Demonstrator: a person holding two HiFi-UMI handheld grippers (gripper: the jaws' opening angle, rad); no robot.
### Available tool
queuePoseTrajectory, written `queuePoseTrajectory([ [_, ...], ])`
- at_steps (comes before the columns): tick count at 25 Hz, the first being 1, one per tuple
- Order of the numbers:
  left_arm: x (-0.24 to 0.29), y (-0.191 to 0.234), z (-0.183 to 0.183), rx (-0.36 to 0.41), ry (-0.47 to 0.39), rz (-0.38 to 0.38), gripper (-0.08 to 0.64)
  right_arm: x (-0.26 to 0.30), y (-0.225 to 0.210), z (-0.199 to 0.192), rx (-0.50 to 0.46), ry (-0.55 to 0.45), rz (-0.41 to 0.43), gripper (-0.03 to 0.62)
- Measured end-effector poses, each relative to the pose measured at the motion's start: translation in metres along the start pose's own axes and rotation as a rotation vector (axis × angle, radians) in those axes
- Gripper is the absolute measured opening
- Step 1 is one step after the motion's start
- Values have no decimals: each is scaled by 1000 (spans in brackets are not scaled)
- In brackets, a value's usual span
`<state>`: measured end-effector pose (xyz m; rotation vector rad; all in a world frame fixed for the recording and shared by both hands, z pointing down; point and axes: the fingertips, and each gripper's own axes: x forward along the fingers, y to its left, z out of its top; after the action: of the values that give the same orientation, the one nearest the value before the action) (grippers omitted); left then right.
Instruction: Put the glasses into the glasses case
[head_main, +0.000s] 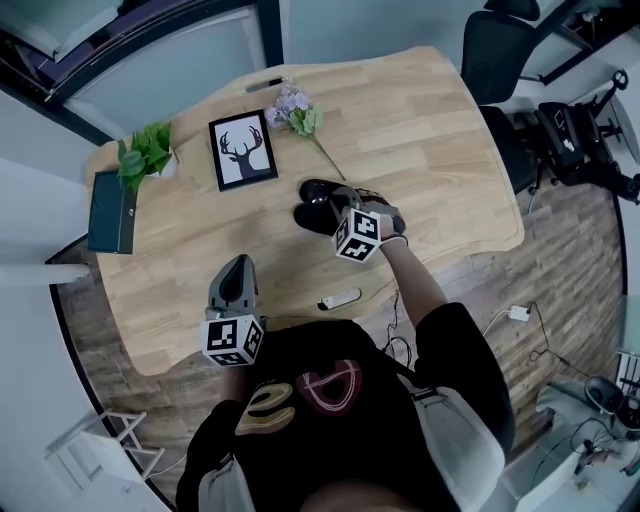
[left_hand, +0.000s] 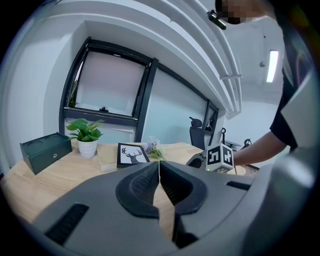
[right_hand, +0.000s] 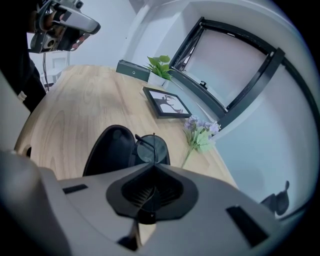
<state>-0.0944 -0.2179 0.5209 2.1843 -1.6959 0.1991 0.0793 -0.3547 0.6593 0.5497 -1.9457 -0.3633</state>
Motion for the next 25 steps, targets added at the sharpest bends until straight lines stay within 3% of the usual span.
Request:
queuePoseTrajectory([
  [25, -5, 17, -14, -27, 20, 89, 18, 21, 3, -8, -50, 26, -11, 14],
])
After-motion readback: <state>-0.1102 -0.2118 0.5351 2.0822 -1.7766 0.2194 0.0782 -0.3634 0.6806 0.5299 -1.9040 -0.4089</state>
